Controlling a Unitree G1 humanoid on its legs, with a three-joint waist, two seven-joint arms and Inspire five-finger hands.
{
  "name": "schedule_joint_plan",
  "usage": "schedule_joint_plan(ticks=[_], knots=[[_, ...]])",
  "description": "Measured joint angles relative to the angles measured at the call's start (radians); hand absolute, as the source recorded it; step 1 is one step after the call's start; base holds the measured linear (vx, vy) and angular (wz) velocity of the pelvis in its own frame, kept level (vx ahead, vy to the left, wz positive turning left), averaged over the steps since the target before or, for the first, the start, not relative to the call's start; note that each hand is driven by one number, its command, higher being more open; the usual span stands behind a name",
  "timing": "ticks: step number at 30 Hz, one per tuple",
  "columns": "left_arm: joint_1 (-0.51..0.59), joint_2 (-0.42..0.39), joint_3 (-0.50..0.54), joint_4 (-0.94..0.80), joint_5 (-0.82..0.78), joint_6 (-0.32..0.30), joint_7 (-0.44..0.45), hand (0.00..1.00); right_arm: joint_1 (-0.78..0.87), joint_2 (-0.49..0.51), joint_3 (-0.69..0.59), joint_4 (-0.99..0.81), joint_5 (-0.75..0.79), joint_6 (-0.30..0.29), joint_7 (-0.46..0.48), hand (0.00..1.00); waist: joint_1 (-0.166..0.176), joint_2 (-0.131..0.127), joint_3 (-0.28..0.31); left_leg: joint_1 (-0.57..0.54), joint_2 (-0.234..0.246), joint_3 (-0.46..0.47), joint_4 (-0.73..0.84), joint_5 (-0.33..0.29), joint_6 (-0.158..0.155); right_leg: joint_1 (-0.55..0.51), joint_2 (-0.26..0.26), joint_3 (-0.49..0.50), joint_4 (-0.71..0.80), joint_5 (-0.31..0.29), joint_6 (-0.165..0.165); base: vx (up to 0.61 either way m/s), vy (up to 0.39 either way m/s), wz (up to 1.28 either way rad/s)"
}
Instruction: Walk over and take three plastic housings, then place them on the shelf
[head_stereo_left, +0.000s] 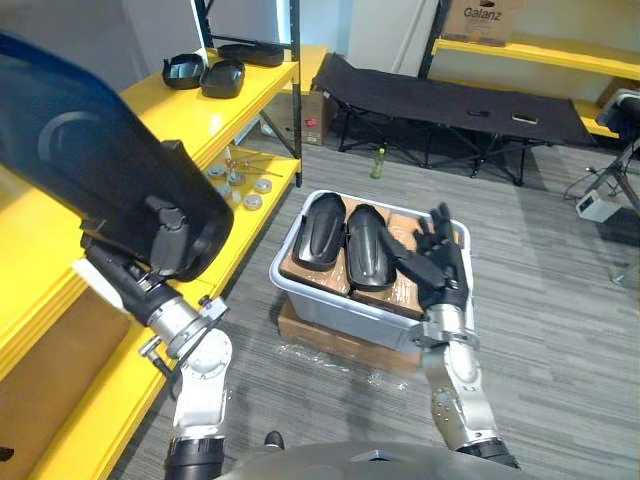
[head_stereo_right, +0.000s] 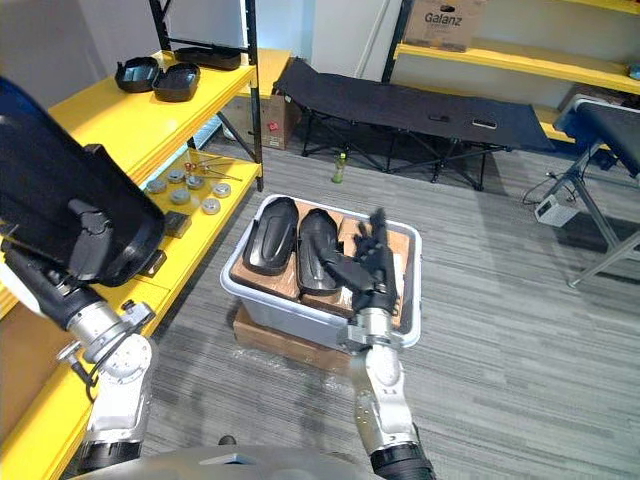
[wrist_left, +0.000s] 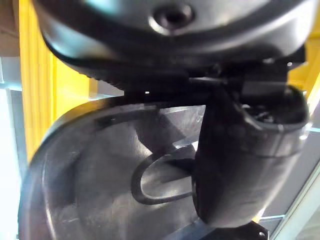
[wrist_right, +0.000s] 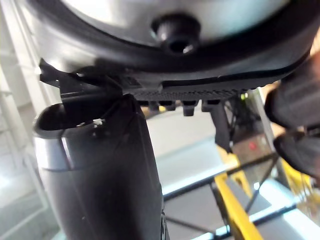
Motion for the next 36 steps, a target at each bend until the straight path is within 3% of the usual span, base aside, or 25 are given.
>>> schedule_joint_plan(ticks=[8,12,16,21,23,26,31,34,36], knots=[[0.074,0.000,0.001,-0.041,-0.037,-0.019,-0.148,0.00,0.021,-0.017,-0.047,0.028,-0.003,0.000,0.005,1.00,-0.019,0.009,0.005,-0.001,0.003,0.003,0.000,-0.005,-0.004,0.000,0.004,0.003,-0.008,0.000,0.000,0.00,0.000,0.00],[0.117,-0.001,0.012,-0.131,-0.041,-0.019,-0.157,0.00,0.019,-0.013,-0.040,0.027,0.042,0.001,0.048,1.00,-0.005,0.014,0.005,-0.008,0.003,-0.008,0.002,-0.006,-0.004,0.001,0.006,-0.004,-0.017,0.000,0.000,0.01,-0.002,0.04],[0.131,-0.012,0.044,-0.226,-0.040,-0.024,-0.242,0.00,-0.016,-0.005,-0.004,0.027,0.075,0.027,0.069,1.00,0.038,0.026,0.006,-0.041,-0.006,-0.083,0.004,0.003,-0.001,0.009,0.006,-0.074,-0.019,0.000,0.001,0.02,-0.018,0.52],[0.229,-0.012,0.088,-0.330,-0.048,-0.029,-0.376,0.00,-0.131,-0.009,0.157,0.053,0.031,0.046,0.114,1.00,0.129,0.029,0.009,-0.045,-0.022,-0.193,0.004,0.013,-0.001,0.069,0.007,-0.180,-0.019,-0.013,0.007,0.01,-0.017,0.63],[0.269,-0.017,0.132,-0.336,-0.102,-0.065,-0.425,0.00,-0.182,-0.009,0.209,0.062,-0.020,0.046,0.134,1.00,0.177,0.029,0.010,-0.053,-0.034,-0.225,0.004,0.020,0.001,0.083,0.003,-0.217,-0.017,-0.023,0.011,0.00,0.000,0.60],[0.307,-0.039,0.175,-0.344,-0.176,-0.092,-0.457,0.00,-0.231,-0.013,0.225,0.069,-0.025,0.046,0.159,1.00,0.205,0.023,0.014,-0.052,-0.044,-0.248,0.005,0.020,0.000,0.089,-0.005,-0.227,-0.006,-0.035,0.010,-0.01,0.026,0.31],[0.323,-0.043,0.198,-0.373,-0.298,-0.126,-0.510,0.00,-0.271,-0.030,0.224,0.066,-0.021,0.056,0.170,1.00,0.211,-0.002,0.033,-0.062,-0.047,-0.247,0.034,0.008,0.005,0.086,-0.019,-0.223,0.037,-0.066,0.000,-0.01,0.011,0.02],[0.307,-0.033,0.183,-0.372,-0.296,-0.126,-0.549,0.00,-0.268,-0.041,0.224,0.058,-0.021,0.097,0.177,1.00,0.187,-0.009,0.039,-0.134,-0.047,-0.211,0.129,-0.039,0.019,0.086,-0.020,-0.262,0.044,-0.078,0.008,-0.07,0.035,0.24],[0.277,-0.024,0.161,-0.372,-0.293,-0.126,-0.581,0.00,-0.260,-0.062,0.223,0.052,-0.021,0.106,0.180,1.00,0.162,-0.008,0.040,-0.161,-0.022,-0.137,0.135,-0.028,0.025,0.086,-0.019,-0.304,0.052,-0.085,0.010,-0.07,0.022,0.73]])
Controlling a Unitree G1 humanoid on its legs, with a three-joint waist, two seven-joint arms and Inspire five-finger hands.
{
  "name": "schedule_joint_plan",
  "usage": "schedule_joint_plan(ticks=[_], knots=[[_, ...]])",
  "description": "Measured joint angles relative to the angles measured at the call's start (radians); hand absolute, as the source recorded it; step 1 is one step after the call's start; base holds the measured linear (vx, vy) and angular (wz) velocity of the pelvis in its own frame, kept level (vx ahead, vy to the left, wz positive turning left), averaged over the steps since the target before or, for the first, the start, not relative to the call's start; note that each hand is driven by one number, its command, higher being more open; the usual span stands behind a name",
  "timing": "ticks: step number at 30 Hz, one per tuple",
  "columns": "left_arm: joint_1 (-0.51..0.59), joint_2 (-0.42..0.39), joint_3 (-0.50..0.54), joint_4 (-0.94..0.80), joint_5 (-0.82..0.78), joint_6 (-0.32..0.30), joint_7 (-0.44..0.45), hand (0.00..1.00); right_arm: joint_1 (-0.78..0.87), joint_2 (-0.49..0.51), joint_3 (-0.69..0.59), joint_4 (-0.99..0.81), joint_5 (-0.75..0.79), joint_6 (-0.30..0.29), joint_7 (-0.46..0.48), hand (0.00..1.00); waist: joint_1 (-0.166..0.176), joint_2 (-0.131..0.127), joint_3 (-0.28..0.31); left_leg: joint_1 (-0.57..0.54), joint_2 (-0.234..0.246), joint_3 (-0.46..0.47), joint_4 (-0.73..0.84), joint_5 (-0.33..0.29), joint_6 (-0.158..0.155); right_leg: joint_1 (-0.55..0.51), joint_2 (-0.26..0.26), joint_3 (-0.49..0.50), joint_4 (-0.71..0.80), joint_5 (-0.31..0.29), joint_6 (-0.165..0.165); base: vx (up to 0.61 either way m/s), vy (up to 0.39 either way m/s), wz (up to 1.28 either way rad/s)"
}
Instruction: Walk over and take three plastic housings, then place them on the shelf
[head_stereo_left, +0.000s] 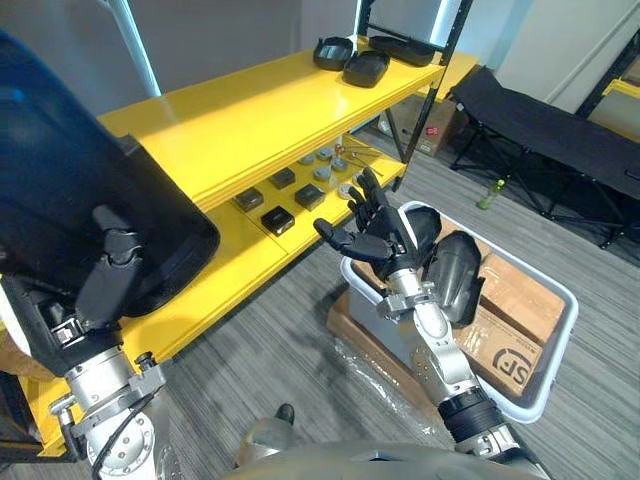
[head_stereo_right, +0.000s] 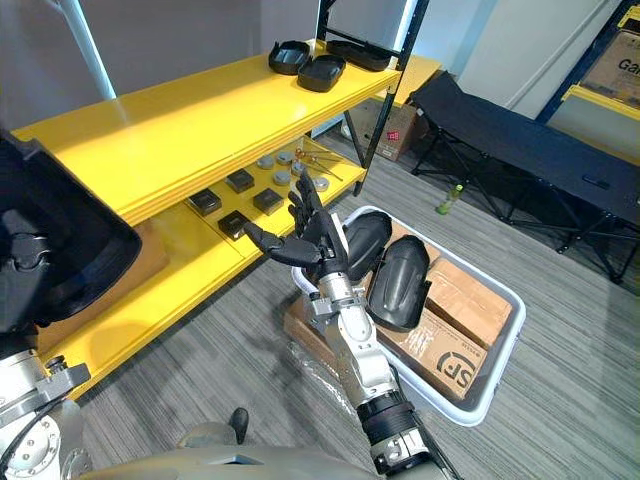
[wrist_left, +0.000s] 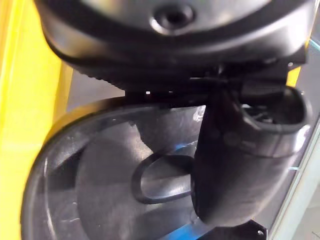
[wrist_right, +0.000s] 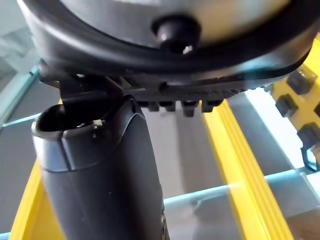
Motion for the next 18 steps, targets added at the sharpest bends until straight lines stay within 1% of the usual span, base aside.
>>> schedule_joint_plan(ticks=[2,3,4,5,6,7,8,9,10,11,12,13,14,16,18], knots=[[-0.032,0.001,-0.010,0.000,-0.001,-0.001,-0.040,0.00,0.006,-0.020,-0.003,0.000,-0.002,0.005,0.004,1.00,0.005,0.004,0.002,0.003,-0.002,-0.003,-0.041,0.035,0.000,0.000,0.001,-0.022,0.002,-0.002,0.001,-0.03,0.027,0.56],[-0.046,0.007,-0.011,0.000,-0.005,-0.002,-0.063,0.00,0.009,-0.025,-0.005,0.000,-0.017,0.005,0.004,1.00,0.007,0.013,0.008,0.003,-0.007,-0.018,-0.064,0.050,0.001,-0.002,0.001,-0.029,0.007,-0.004,-0.002,0.00,0.037,0.43],[-0.053,0.016,-0.014,0.000,-0.023,-0.002,-0.084,0.00,0.013,-0.026,-0.015,-0.002,-0.039,0.005,0.006,1.00,0.005,0.024,0.016,-0.001,-0.014,-0.035,-0.073,0.058,0.004,-0.008,-0.006,-0.027,0.031,-0.020,-0.006,0.00,0.040,0.46],[-0.056,0.023,-0.019,0.000,-0.034,-0.002,-0.098,0.00,0.020,-0.024,-0.022,-0.009,-0.039,0.005,0.006,1.00,0.005,0.029,0.018,-0.007,-0.019,-0.046,-0.072,0.059,0.006,-0.016,-0.012,-0.024,0.053,-0.032,-0.006,0.00,0.034,0.54],[-0.063,0.030,-0.031,0.001,-0.056,-0.002,-0.124,0.00,0.037,-0.026,-0.036,-0.028,-0.039,0.005,0.006,1.00,0.002,0.039,0.024,-0.015,-0.026,-0.069,-0.071,0.061,0.008,-0.027,-0.022,0.000,0.093,-0.043,-0.013,0.03,0.065,0.83],[-0.077,0.036,-0.055,0.005,-0.089,-0.002,-0.172,0.00,0.063,-0.032,-0.059,-0.051,-0.040,0.005,0.005,1.00,-0.012,0.051,0.031,-0.015,-0.029,-0.103,-0.073,0.065,0.011,-0.036,-0.032,0.084,0.159,-0.046,-0.019,0.07,0.090,1.46],[-0.089,0.059,-0.089,0.006,-0.134,-0.006,-0.236,0.00,0.089,-0.038,-0.083,-0.070,-0.042,0.005,-0.008,1.00,-0.041,0.051,0.031,-0.010,-0.023,-0.105,-0.077,0.082,0.021,-0.052,-0.038,0.174,0.250,-0.055,-0.032,0.11,0.079,1.42],[-0.092,0.069,-0.100,0.007,-0.153,-0.009,-0.260,0.00,0.093,-0.042,-0.093,-0.075,-0.042,0.005,-0.012,1.00,-0.050,0.051,0.030,-0.007,-0.020,-0.116,-0.087,0.095,0.019,-0.067,-0.041,0.199,0.293,-0.057,-0.033,0.11,0.012,1.12],[-0.099,0.086,-0.119,0.007,-0.165,-0.015,-0.283,0.00,0.098,-0.043,-0.109,-0.083,-0.041,0.004,-0.015,1.00,-0.050,0.045,0.028,-0.005,-0.014,-0.135,-0.097,0.111,0.014,-0.095,-0.046,0.230,0.344,-0.088,-0.040,0.10,-0.059,0.59],[-0.110,0.105,-0.134,0.013,-0.185,-0.020,-0.303,0.00,0.102,-0.039,-0.120,-0.091,-0.041,0.001,-0.013,1.00,-0.047,0.026,0.028,-0.007,-0.030,-0.146,-0.103,0.122,0.010,-0.104,-0.047,0.262,0.339,-0.128,-0.045,0.07,-0.079,0.44],[-0.118,0.106,-0.134,0.022,-0.193,-0.020,-0.312,0.00,0.100,-0.039,-0.121,-0.091,-0.041,0.000,-0.009,1.00,-0.046,0.013,0.027,-0.008,-0.042,-0.146,-0.101,0.124,0.008,-0.103,-0.048,0.270,0.321,-0.141,-0.050,0.09,-0.102,0.25],[-0.123,0.104,-0.136,0.046,-0.208,-0.020,-0.319,0.00,0.100,-0.038,-0.121,-0.091,-0.041,0.000,0.003,1.00,-0.045,0.008,0.025,-0.009,-0.055,-0.138,-0.095,0.126,0.005,-0.083,-0.051,0.279,0.286,-0.151,-0.046,0.06,-0.087,-0.03],[-0.121,0.103,-0.139,0.063,-0.221,-0.019,-0.320,0.00,0.101,-0.038,-0.120,-0.091,-0.041,0.001,0.020,1.00,-0.045,0.018,0.031,-0.014,-0.052,-0.109,-0.081,0.126,0.004,-0.070,-0.044,0.281,0.252,-0.146,-0.036,0.04,-0.071,-0.13],[-0.121,0.104,-0.155,0.069,-0.222,-0.019,-0.317,0.00,0.110,-0.041,-0.120,-0.091,-0.041,0.001,0.036,1.00,-0.045,0.028,0.033,-0.015,-0.036,-0.078,-0.081,0.124,0.001,-0.063,-0.025,0.297,0.211,-0.140,-0.025,-0.06,-0.048,-0.30],[-0.121,0.105,-0.175,0.070,-0.222,-0.019,-0.318,0.00,0.111,-0.047,-0.122,-0.091,-0.041,0.001,0.045,1.00,-0.050,0.031,0.034,-0.024,-0.028,-0.065,-0.084,0.125,-0.005,-0.063,-0.009,0.303,0.179,-0.141,-0.021,-0.11,-0.048,-0.30]])
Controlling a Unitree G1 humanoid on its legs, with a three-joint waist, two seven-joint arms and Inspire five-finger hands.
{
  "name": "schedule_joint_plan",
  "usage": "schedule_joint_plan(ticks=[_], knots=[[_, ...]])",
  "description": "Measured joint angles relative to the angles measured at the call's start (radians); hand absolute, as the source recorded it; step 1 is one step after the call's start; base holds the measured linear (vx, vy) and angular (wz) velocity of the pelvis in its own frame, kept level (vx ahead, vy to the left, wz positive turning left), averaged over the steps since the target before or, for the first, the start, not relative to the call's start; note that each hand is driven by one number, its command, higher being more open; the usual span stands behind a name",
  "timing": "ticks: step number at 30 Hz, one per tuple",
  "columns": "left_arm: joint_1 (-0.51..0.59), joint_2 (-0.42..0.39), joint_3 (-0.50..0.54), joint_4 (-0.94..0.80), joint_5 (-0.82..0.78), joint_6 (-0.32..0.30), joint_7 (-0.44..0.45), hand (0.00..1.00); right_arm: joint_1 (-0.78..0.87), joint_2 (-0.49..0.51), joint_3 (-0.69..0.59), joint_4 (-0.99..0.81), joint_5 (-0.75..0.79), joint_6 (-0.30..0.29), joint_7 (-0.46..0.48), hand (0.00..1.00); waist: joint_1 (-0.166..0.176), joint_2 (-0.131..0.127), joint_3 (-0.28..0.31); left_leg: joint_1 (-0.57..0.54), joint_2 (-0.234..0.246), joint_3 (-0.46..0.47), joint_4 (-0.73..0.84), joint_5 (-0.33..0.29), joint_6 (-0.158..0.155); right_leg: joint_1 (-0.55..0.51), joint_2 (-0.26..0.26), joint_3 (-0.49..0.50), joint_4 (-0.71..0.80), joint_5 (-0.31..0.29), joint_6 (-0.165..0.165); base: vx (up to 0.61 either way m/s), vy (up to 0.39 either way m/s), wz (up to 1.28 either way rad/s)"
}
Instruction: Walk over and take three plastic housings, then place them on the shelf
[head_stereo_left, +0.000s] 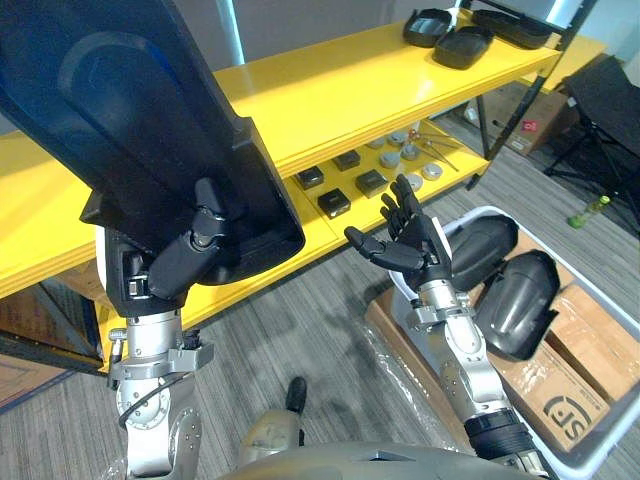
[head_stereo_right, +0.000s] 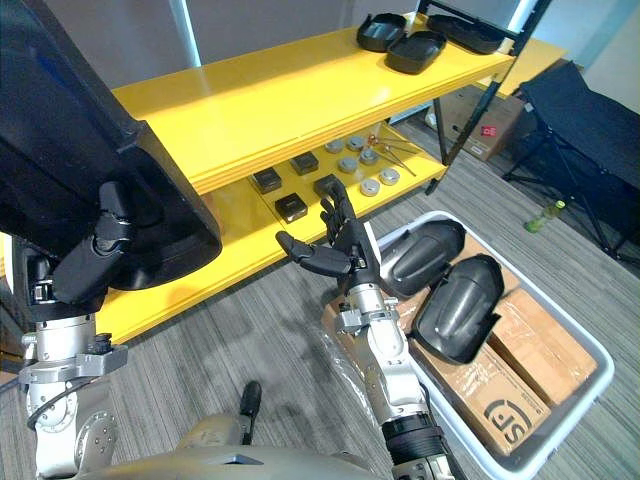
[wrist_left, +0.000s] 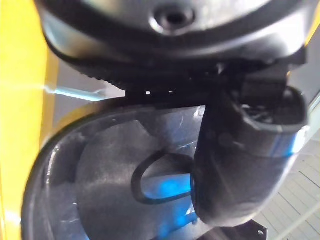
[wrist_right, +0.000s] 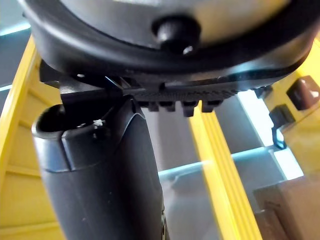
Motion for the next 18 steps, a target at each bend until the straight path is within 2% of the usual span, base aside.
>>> schedule_joint_plan(ticks=[2,3,7,9,11,13,14,15,16,17,18], knots=[[-0.003,-0.001,-0.027,0.009,0.000,0.000,-0.001,0.00,0.006,0.001,-0.012,-0.008,0.002,0.000,0.013,1.00,-0.018,0.006,0.003,-0.020,0.012,0.012,-0.005,0.009,-0.006,-0.007,0.012,-0.001,-0.027,-0.009,0.025,-0.13,-0.054,-0.14],[-0.001,-0.002,-0.033,0.015,0.003,0.003,-0.001,0.00,0.014,0.001,-0.017,-0.013,0.002,0.000,0.015,1.00,-0.026,0.014,0.007,-0.020,0.017,0.011,-0.007,0.009,-0.008,-0.008,0.018,-0.002,-0.025,-0.008,0.025,-0.13,-0.037,-0.01],[0.000,-0.003,-0.039,0.016,0.005,0.007,0.011,0.00,0.052,0.001,-0.018,-0.032,0.003,-0.004,0.019,1.00,-0.025,0.029,0.012,-0.033,0.039,0.033,0.010,0.008,-0.011,-0.029,0.026,0.000,0.001,-0.015,0.016,-0.10,-0.016,-0.03],[0.000,-0.006,-0.039,0.016,0.011,0.007,0.034,0.00,0.051,0.004,-0.008,-0.032,0.005,-0.014,0.020,1.00,-0.022,0.031,0.018,-0.078,0.044,0.040,0.083,-0.020,-0.013,-0.051,0.022,0.000,0.035,-0.023,0.015,-0.05,0.016,0.01],[0.003,-0.010,-0.038,0.016,0.024,0.007,0.053,0.00,0.048,0.005,0.008,-0.032,0.007,-0.019,0.020,1.00,-0.017,0.031,0.037,-0.110,0.043,0.049,0.188,-0.074,-0.009,-0.049,0.006,0.001,0.074,-0.040,0.021,-0.04,0.047,0.02],[0.005,-0.010,-0.034,0.016,0.036,0.007,0.062,0.00,0.037,0.007,0.028,-0.032,0.006,-0.019,0.013,1.00,-0.006,0.034,0.045,-0.147,0.043,0.068,0.334,-0.159,0.002,-0.033,-0.023,0.001,0.120,-0.083,0.027,-0.03,0.132,0.03],[0.005,-0.010,-0.029,0.016,0.036,0.007,0.060,0.00,0.033,0.010,0.029,-0.032,0.006,-0.019,0.013,1.00,0.000,0.033,0.047,-0.150,0.042,0.075,0.362,-0.176,0.004,-0.032,-0.031,-0.001,0.130,-0.095,0.027,-0.03,0.149,0.09],[0.005,-0.009,-0.016,0.014,0.038,0.007,0.046,0.00,0.029,0.017,0.030,-0.032,0.006,-0.020,0.013,1.00,0.008,0.018,0.054,-0.156,0.040,0.098,0.416,-0.209,0.013,-0.016,-0.047,-0.002,0.138,-0.115,0.028,0.02,0.162,0.15],[0.005,-0.009,-0.003,0.011,0.039,0.007,0.039,0.00,0.026,0.022,0.029,-0.032,0.004,-0.022,0.012,1.00,0.014,0.016,0.051,-0.183,0.051,0.122,0.538,-0.264,0.045,-0.001,-0.055,-0.004,0.142,-0.125,0.022,0.06,0.167,0.13],[0.005,-0.008,0.005,0.010,0.040,0.007,0.036,0.00,0.027,0.022,0.030,-0.032,0.002,-0.022,0.011,1.00,0.020,0.018,0.050,-0.185,0.052,0.139,0.589,-0.303,0.050,0.012,-0.060,-0.006,0.143,-0.131,0.018,0.17,0.197,0.04],[0.000,-0.008,0.024,0.011,0.043,0.005,0.033,0.00,0.027,0.017,0.031,-0.030,0.001,-0.031,0.011,1.00,0.024,0.033,0.045,-0.163,0.056,0.160,0.606,-0.382,0.053,0.011,-0.070,0.001,0.228,-0.137,-0.027,0.18,0.202,0.09]])
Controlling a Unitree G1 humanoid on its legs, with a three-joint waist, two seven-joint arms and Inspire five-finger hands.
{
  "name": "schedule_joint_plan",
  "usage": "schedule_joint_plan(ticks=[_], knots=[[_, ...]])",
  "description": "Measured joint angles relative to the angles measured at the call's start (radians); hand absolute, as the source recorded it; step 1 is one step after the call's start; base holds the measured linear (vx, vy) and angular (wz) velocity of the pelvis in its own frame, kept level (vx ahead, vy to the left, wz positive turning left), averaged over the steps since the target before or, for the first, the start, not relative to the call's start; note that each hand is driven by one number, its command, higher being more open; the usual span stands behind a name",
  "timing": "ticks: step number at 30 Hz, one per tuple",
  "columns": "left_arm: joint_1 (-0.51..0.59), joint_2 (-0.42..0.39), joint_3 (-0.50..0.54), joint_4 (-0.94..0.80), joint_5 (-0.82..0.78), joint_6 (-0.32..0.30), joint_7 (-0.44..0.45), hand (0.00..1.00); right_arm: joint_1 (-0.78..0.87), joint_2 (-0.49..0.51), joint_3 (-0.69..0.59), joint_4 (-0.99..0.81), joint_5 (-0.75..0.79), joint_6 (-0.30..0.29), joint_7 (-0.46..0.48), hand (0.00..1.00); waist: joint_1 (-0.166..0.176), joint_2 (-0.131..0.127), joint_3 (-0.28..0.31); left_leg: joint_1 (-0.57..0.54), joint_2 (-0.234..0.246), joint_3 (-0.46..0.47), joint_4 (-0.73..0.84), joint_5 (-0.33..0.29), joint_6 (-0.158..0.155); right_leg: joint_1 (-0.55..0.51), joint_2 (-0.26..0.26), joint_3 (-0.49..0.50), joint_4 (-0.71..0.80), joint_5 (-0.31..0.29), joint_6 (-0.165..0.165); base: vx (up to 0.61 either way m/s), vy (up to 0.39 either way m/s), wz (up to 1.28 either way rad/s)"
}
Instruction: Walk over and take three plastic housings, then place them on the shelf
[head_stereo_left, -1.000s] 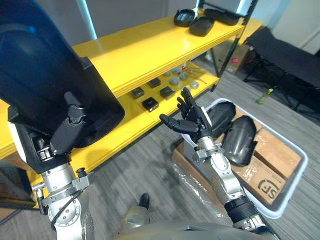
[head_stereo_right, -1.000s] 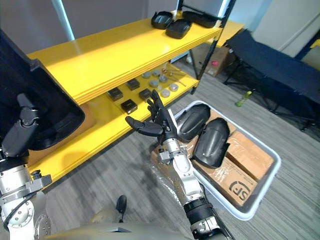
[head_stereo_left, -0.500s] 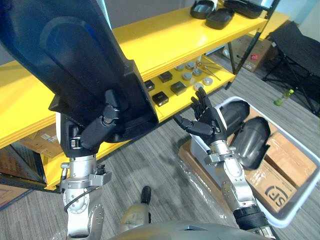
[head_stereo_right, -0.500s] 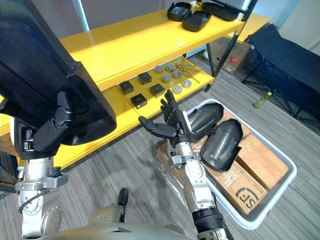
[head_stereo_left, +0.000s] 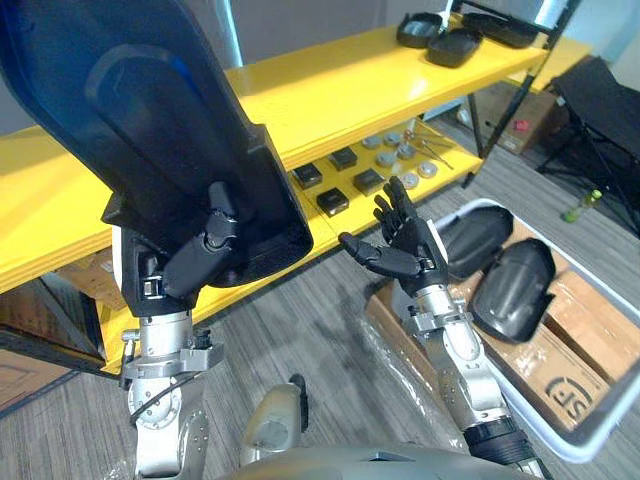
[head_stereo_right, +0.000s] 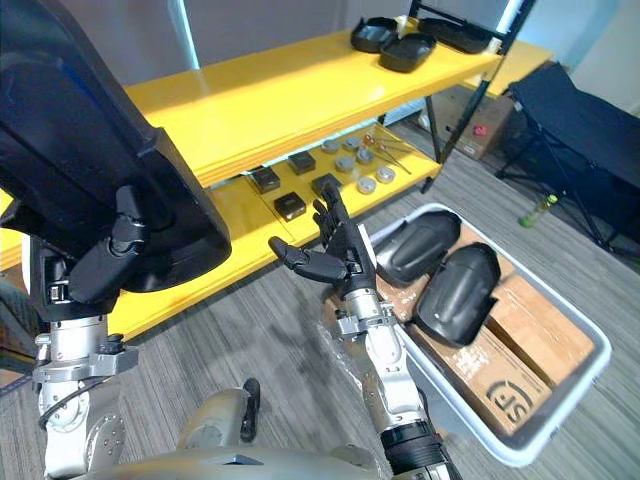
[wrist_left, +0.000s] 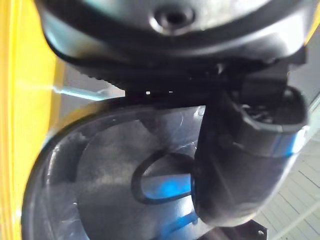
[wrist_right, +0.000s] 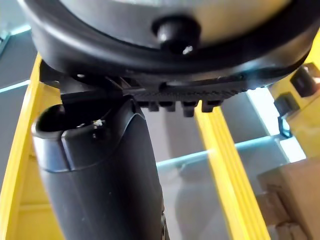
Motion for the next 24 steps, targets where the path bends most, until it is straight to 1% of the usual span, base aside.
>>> schedule_joint_plan(ticks=[1,2,3,4,5,6,7,8,9,10,11,12,13,14,15,16,17,18,19,20,21,22,23,24], knots=[[-0.005,0.000,0.021,0.002,0.000,0.001,0.002,0.00,0.001,0.005,0.006,0.000,0.001,-0.004,-0.001,1.00,0.001,-0.006,0.000,0.004,-0.017,-0.003,0.002,-0.018,0.016,-0.091,-0.053,0.018,0.188,0.057,-0.079,0.22,0.266,0.10],[-0.004,0.007,0.039,0.002,0.004,0.001,0.009,0.00,0.000,0.006,0.012,0.001,-0.001,-0.010,0.000,1.00,-0.001,-0.011,0.001,0.019,-0.023,-0.001,-0.017,-0.021,0.021,-0.159,-0.082,0.038,0.298,0.133,-0.116,0.18,0.247,0.10],[-0.004,0.018,0.051,0.001,0.014,0.001,0.016,0.00,-0.002,0.007,0.017,0.001,-0.002,-0.014,0.000,1.00,0.002,-0.017,0.004,0.037,-0.028,-0.001,-0.037,-0.021,0.023,-0.188,-0.095,0.057,0.351,0.169,-0.120,0.22,0.206,0.01],[-0.004,0.040,0.076,0.002,0.031,0.005,0.037,0.00,-0.011,0.013,0.023,0.001,-0.004,-0.022,0.001,1.00,0.002,-0.018,0.005,0.065,-0.032,-0.004,-0.069,-0.022,0.034,-0.229,-0.094,0.073,0.403,0.150,-0.100,0.21,0.127,-0.03],[-0.004,0.049,0.099,0.003,0.034,0.008,0.053,0.00,-0.042,0.013,0.023,0.002,-0.004,-0.023,0.000,1.00,0.004,-0.020,0.004,0.105,-0.033,-0.007,-0.102,-0.018,0.039,-0.248,-0.078,0.068,0.384,0.109,-0.076,0.26,0.141,0.00],[-0.005,0.048,0.113,0.003,0.031,0.009,0.060,0.00,-0.075,0.013,0.019,0.002,-0.004,-0.024,-0.002,1.00,0.005,-0.013,0.005,0.129,-0.035,-0.008,-0.129,-0.008,0.036,-0.262,-0.051,0.065,0.318,0.091,-0.062,0.25,0.126,-0.01],[-0.009,0.049,0.117,0.004,0.029,0.009,0.062,0.00,-0.098,0.012,0.012,0.002,-0.004,-0.031,-0.002,1.00,0.005,-0.011,0.004,0.142,-0.035,-0.011,-0.146,-0.004,0.038,-0.269,-0.030,0.065,0.256,0.089,-0.056,0.29,0.130,0.30],[-0.026,0.056,0.115,0.009,0.020,0.009,0.065,0.00,-0.143,0.001,-0.008,-0.005,-0.003,-0.058,-0.012,1.00,0.002,-0.006,-0.001,0.152,-0.047,-0.043,-0.165,-0.001,0.037,-0.299,0.027,0.115,0.105,0.101,-0.036,0.23,0.089,0.54],[-0.039,0.059,0.109,0.016,0.021,0.009,0.064,0.00,-0.155,-0.005,-0.021,-0.009,-0.003,-0.066,-0.018,1.00,-0.001,-0.006,-0.001,0.153,-0.059,-0.066,-0.168,-0.001,0.037,-0.312,0.041,0.158,0.061,0.109,-0.023,0.23,0.052,1.25],[-0.068,0.062,0.095,0.040,0.022,0.008,0.052,0.00,-0.160,-0.015,-0.058,-0.036,-0.002,-0.068,-0.028,1.00,-0.025,-0.008,-0.004,0.155,-0.091,-0.135,-0.171,-0.001,0.038,-0.337,0.061,0.264,0.013,0.125,0.003,0.20,0.008,1.36],[-0.076,0.063,0.089,0.054,0.022,0.008,0.047,0.00,-0.157,-0.017,-0.075,-0.049,-0.001,-0.068,-0.031,1.00,-0.036,-0.010,-0.006,0.158,-0.105,-0.167,-0.171,-0.001,0.038,-0.349,0.070,0.321,0.005,0.132,0.015,0.26,-0.051,1.83],[-0.076,0.068,0.078,0.071,0.017,0.008,0.042,0.00,-0.151,-0.017,-0.101,-0.070,-0.001,-0.063,-0.041,1.00,-0.051,-0.007,-0.006,0.173,-0.122,-0.219,-0.174,-0.003,0.034,-0.363,0.087,0.422,0.006,0.145,0.037,0.28,-0.130,1.61],[-0.070,0.068,0.075,0.082,0.012,0.008,0.045,0.00,-0.146,-0.017,-0.121,-0.076,-0.001,-0.060,-0.045,1.00,-0.051,-0.006,-0.006,0.199,-0.133,-0.252,-0.184,-0.007,0.028,-0.366,0.095,0.463,0.008,0.152,0.047,0.28,-0.159,1.46],[-0.067,0.068,0.076,0.082,0.010,0.009,0.047,0.00,-0.145,-0.019,-0.131,-0.076,-0.001,-0.057,-0.046,1.00,-0.049,-0.008,-0.008,0.214,-0.136,-0.265,-0.192,-0.009,0.025,-0.362,0.094,0.462,0.004,0.154,0.046,0.27,-0.210,1.26],[-0.067,0.070,0.078,0.081,-0.002,0.009,0.047,0.00,-0.146,-0.029,-0.147,-0.076,0.002,-0.055,-0.046,1.00,-0.046,-0.014,-0.023,0.225,-0.136,-0.278,-0.203,-0.015,0.015,-0.353,0.093,0.448,-0.031,0.169,0.059,0.28,-0.257,1.20],[-0.067,0.076,0.084,0.076,-0.017,0.008,0.044,0.00,-0.152,-0.052,-0.157,-0.076,0.002,-0.054,-0.043,1.00,-0.045,-0.033,-0.042,0.231,-0.136,-0.279,-0.208,-0.022,0.002,-0.333,0.095,0.406,-0.097,0.222,0.060,0.33,-0.347,1.33],[-0.067,0.084,0.103,0.075,-0.039,0.008,0.034,0.00,-0.160,-0.067,-0.164,-0.075,0.002,-0.049,-0.036,1.00,-0.044,-0.056,-0.057,0.230,-0.134,-0.247,-0.204,-0.035,-0.021,-0.311,0.099,0.364,-0.169,0.315,0.051,0.27,-0.313,0.97],[-0.066,0.074,0.106,0.080,-0.047,0.008,0.031,0.00,-0.162,-0.080,-0.168,-0.074,0.002,-0.047,-0.032,1.00,-0.043,-0.046,-0.062,0.227,-0.114,-0.220,-0.196,-0.045,-0.037,-0.286,0.095,0.330,-0.190,0.297,0.056,0.26,-0.294,0.67],[-0.065,0.059,0.104,0.081,-0.056,0.012,0.031,0.00,-0.160,-0.096,-0.181,-0.074,0.003,-0.042,-0.023,1.00,-0.044,-0.018,-0.068,0.213,-0.067,-0.172,-0.180,-0.052,-0.056,-0.243,0.119,0.295,-0.245,0.319,0.040,0.22,-0.235,0.70],[-0.076,0.054,0.090,0.082,-0.059,0.014,0.022,0.00,-0.142,-0.105,-0.215,-0.074,0.005,-0.040,-0.019,1.00,-0.060,0.001,-0.080,0.192,-0.008,-0.080,-0.177,-0.055,-0.090,-0.208,0.138,0.239,-0.298,0.333,0.029,0.23,-0.253,0.94],[-0.093,0.053,0.061,0.087,-0.061,0.014,0.003,0.00,-0.124,-0.107,-0.250,-0.074,0.004,-0.038,-0.020,1.00,-0.077,0.012,-0.085,0.189,0.033,0.001,-0.193,-0.051,-0.085,-0.186,0.146,0.198,-0.319,0.333,0.028,0.15,-0.189,1.02],[-0.117,0.053,0.028,0.098,-0.060,0.015,-0.019,0.00,-0.101,-0.101,-0.292,-0.074,0.004,-0.037,-0.028,1.00,-0.081,0.016,-0.088,0.200,0.065,0.060,-0.216,-0.028,-0.082,-0.171,0.148,0.171,-0.327,0.331,0.025,0.13,-0.165,0.88],[-0.147,0.052,-0.014,0.118,-0.052,0.016,-0.048,0.00,-0.073,-0.093,-0.338,-0.074,0.004,-0.033,-0.041,1.00,-0.089,0.016,-0.087,0.231,0.074,0.111,-0.266,0.004,-0.092,-0.147,0.142,0.150,-0.342,0.331,0.025,0.12,-0.100,0.54],[-0.156,0.052,-0.033,0.124,-0.042,0.021,-0.063,0.00,-0.062,-0.087,-0.355,-0.074,0.004,-0.029,-0.047,1.00,-0.097,0.016,-0.088,0.254,0.061,0.105,-0.299,0.019,-0.090,-0.137,0.136,0.144,-0.345,0.331,0.025,0.11,-0.066,0.32]])
